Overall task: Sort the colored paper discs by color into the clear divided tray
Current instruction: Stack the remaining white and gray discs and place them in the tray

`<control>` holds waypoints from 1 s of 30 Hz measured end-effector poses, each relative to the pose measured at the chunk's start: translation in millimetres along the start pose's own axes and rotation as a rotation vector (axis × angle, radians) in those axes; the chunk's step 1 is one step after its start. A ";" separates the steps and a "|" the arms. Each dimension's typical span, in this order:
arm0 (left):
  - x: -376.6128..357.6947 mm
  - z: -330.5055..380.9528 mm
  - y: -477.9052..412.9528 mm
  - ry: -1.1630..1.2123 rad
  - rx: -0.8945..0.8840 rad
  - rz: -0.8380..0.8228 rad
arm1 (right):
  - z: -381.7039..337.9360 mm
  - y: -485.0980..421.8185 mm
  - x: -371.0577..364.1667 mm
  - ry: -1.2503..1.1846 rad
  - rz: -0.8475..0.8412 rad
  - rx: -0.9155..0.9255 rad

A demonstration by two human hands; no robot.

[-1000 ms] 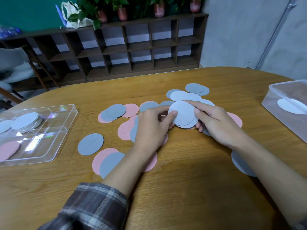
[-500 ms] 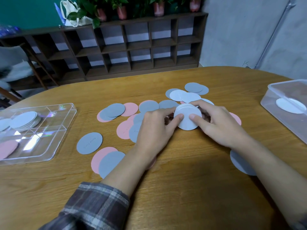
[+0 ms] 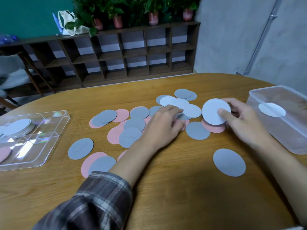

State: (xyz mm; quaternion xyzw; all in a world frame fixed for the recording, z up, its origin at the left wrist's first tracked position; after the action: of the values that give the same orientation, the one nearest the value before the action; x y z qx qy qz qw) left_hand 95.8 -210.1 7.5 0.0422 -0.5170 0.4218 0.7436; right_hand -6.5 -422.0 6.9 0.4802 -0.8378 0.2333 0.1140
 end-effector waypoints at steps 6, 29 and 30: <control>-25.8 16.3 -28.4 -0.054 -0.005 -0.145 | 9.3 0.7 -0.1 0.090 0.065 0.003; -1.6 18.5 1.0 0.208 -0.032 0.303 | -13.6 3.8 -20.2 0.173 -0.071 0.142; -3.4 17.0 1.0 0.246 0.006 0.288 | -13.8 4.4 -21.2 0.164 -0.082 0.138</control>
State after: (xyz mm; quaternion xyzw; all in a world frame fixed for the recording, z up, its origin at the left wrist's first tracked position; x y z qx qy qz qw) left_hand 82.2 -220.0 12.2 -0.0815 -0.4217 0.5274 0.7330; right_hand 0.1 -397.2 8.8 0.5001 -0.7874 0.3240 0.1581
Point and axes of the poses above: each hand's wrist, its own y-axis away from the middle knuckle, its own x-axis out of the back of the hand, z = x × y, the point moved 7 cm from there along -y, towards the middle knuckle, and after that the axes turned 2 degrees about -y, right-handed, at the moved point
